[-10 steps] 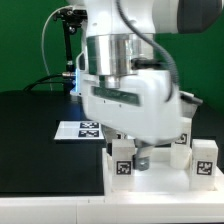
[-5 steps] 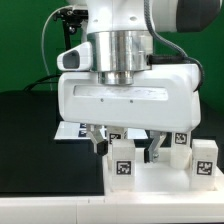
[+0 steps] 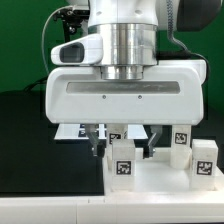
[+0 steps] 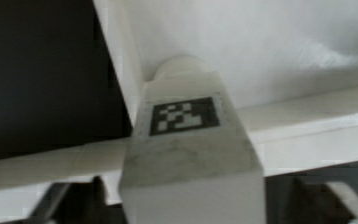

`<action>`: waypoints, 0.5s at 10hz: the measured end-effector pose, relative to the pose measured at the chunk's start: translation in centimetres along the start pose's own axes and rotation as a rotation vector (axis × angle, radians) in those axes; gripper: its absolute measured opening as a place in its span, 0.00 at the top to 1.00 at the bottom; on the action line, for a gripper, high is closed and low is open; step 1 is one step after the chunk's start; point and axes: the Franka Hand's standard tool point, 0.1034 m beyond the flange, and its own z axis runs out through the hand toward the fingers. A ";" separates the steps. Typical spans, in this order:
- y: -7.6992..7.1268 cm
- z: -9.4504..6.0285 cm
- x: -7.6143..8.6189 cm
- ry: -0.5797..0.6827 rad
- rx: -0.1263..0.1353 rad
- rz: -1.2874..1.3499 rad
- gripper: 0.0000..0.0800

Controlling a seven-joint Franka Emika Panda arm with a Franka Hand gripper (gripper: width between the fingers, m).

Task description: Assemble square table

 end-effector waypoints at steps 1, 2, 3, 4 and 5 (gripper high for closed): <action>0.0 0.0 0.0 -0.001 0.000 0.090 0.50; 0.2 0.1 0.0 -0.001 -0.003 0.150 0.64; 0.3 0.1 0.0 0.000 -0.004 0.227 0.64; 0.4 0.1 0.0 0.000 -0.008 0.330 0.64; 0.4 0.1 0.0 0.002 -0.022 0.440 0.64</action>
Offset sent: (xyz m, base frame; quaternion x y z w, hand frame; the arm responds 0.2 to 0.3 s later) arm 0.0000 0.0000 0.0000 0.0000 0.0000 0.1938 0.9810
